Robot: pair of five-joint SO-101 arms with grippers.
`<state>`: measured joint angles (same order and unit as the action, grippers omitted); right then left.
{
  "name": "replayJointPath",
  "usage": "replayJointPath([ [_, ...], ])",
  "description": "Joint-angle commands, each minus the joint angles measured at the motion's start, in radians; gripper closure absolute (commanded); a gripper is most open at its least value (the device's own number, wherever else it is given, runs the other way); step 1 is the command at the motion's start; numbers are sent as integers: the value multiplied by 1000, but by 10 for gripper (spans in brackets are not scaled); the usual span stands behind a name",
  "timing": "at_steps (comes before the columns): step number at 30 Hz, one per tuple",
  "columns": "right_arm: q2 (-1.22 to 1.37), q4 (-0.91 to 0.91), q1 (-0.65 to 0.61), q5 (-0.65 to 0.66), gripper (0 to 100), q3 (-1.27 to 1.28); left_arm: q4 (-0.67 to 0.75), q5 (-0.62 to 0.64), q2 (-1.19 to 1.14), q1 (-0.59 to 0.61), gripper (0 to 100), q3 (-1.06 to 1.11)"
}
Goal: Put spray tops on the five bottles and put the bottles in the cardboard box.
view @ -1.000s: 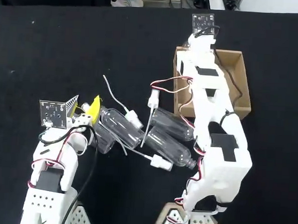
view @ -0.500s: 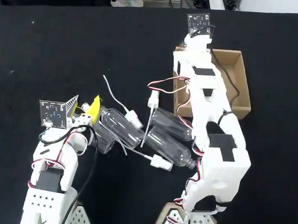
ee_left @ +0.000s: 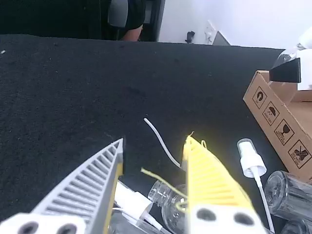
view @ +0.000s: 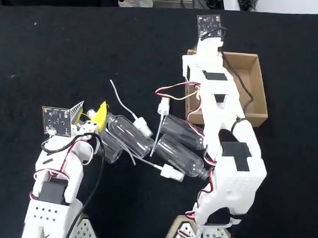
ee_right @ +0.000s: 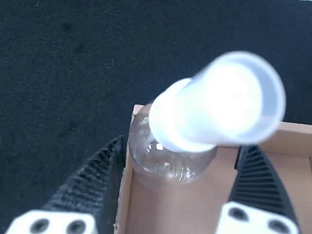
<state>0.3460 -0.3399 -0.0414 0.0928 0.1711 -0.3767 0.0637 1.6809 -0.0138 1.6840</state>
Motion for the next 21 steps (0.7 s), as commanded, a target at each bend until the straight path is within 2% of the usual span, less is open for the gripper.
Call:
replayJointPath([
  [1, -10, -9, -17, -5, 691, -24, 17, -6, 3, 4, 809, 22],
  [16, -36, -55, -9, -5, 691, -22, 17, -8, 3, 4, 809, 22],
  [21, -111, -155, -9, -5, 691, -24, 17, -8, 3, 4, 809, 22],
])
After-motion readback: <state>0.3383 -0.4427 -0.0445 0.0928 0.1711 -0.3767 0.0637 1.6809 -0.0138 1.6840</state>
